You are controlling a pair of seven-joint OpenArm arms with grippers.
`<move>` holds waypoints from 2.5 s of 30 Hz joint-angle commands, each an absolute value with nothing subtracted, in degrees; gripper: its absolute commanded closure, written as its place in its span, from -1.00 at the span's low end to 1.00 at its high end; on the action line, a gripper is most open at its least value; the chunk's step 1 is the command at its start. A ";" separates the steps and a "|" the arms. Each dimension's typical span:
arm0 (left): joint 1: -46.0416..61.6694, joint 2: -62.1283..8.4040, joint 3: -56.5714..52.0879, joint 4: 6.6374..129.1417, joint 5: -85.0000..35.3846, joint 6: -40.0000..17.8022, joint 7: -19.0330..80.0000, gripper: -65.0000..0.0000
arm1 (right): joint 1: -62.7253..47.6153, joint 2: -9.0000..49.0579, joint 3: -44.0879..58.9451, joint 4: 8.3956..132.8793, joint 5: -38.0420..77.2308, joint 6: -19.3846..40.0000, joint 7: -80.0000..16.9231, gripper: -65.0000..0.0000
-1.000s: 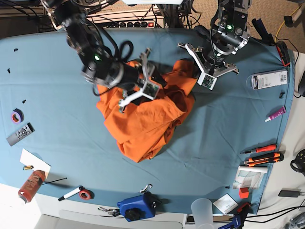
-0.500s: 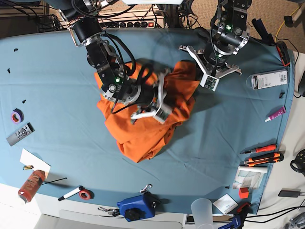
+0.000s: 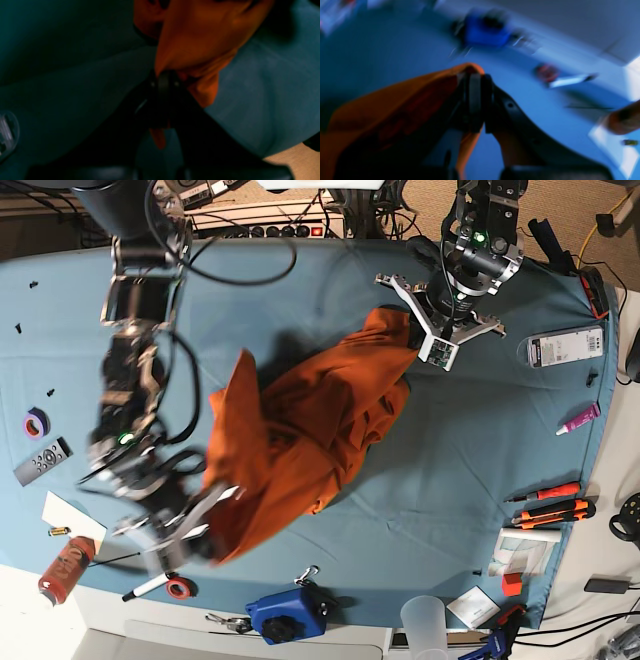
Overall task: Layout the t-shirt on the table in an organized manner, then fold the t-shirt properly
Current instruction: 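Pull the shirt edge with the right gripper away from the left gripper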
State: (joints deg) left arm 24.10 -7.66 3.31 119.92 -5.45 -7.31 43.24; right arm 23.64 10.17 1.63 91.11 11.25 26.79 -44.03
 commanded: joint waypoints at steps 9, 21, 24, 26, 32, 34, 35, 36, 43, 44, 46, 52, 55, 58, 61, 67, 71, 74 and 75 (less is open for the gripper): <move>24.10 -7.64 3.20 120.90 -5.61 -7.31 42.00 1.00 | 39.24 17.65 6.87 62.06 11.49 26.26 -35.05 1.00; 24.12 -7.64 3.20 120.92 -5.61 -7.33 42.00 1.00 | 46.72 21.85 6.85 56.66 11.53 26.22 -34.09 0.41; 24.10 -7.64 3.20 120.92 -5.61 -7.33 41.98 1.00 | 46.83 22.83 6.87 56.66 11.53 25.96 -33.36 0.05; 24.10 -7.64 3.20 120.92 -5.63 -7.33 41.98 1.00 | 46.83 23.62 6.87 56.69 12.23 25.41 -33.54 0.05; 23.92 -7.66 3.18 120.90 -5.45 -7.33 41.91 1.00 | 46.00 26.15 10.61 60.05 24.64 28.51 -51.00 0.05; 23.92 -7.66 3.18 120.92 -2.59 -7.38 40.56 1.00 | 44.29 26.65 13.65 61.60 31.86 33.61 -58.22 0.05; 23.94 -7.68 3.18 120.92 -0.40 -7.33 39.38 1.00 | 43.24 26.68 15.11 61.98 35.14 35.66 -61.65 0.05; 23.90 -7.84 3.18 120.92 1.98 -7.29 38.46 1.00 | 42.09 26.65 16.36 62.04 38.00 36.73 -64.73 0.05; 23.51 -9.69 3.18 120.92 5.54 -7.31 38.06 1.00 | 26.68 26.63 19.20 62.04 45.56 36.91 -65.41 0.05; 23.49 -9.69 3.18 120.92 5.54 -7.31 38.06 1.00 | 24.29 26.61 19.25 62.04 47.53 36.91 -64.97 0.05; 23.49 -9.69 3.18 120.92 5.54 -7.31 38.04 1.00 | 20.16 26.30 19.31 62.04 51.29 37.17 -64.01 0.05; 23.46 -9.69 3.18 120.92 5.32 -7.31 37.89 1.00 | 13.28 20.56 23.18 62.04 50.63 40.00 -56.58 0.05; 23.49 -9.67 3.18 120.92 5.34 -7.31 37.85 1.00 | 13.13 17.19 24.10 62.04 46.83 40.00 -52.77 0.05; 23.49 -9.69 3.18 120.92 5.34 -7.31 37.87 1.00 | 13.52 14.66 24.10 62.04 46.44 40.00 -50.65 0.05; 23.49 -9.69 3.18 120.90 5.34 -7.31 37.87 1.00 | 14.33 12.73 24.05 62.04 45.71 40.00 -50.50 0.05; 23.49 -9.69 3.20 120.92 5.26 -7.33 37.85 1.00 | 15.42 9.96 24.05 62.04 39.22 39.33 -46.04 0.05; 23.51 -9.69 3.20 120.92 3.33 -7.38 37.87 1.00 | 17.04 9.85 24.05 62.04 38.87 39.35 -46.46 0.05; 23.49 -9.69 3.20 120.92 2.74 -7.35 37.85 1.00 | 18.70 9.85 24.05 62.04 38.46 39.35 -46.83 0.05; 23.51 -9.69 3.20 120.92 2.76 -7.35 37.87 1.00 | 19.20 9.85 24.05 62.04 38.46 39.35 -47.20 0.05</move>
State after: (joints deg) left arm 23.64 -9.56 3.29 119.92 2.96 -7.51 39.31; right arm 17.58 9.19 23.94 61.08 37.30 38.81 -48.23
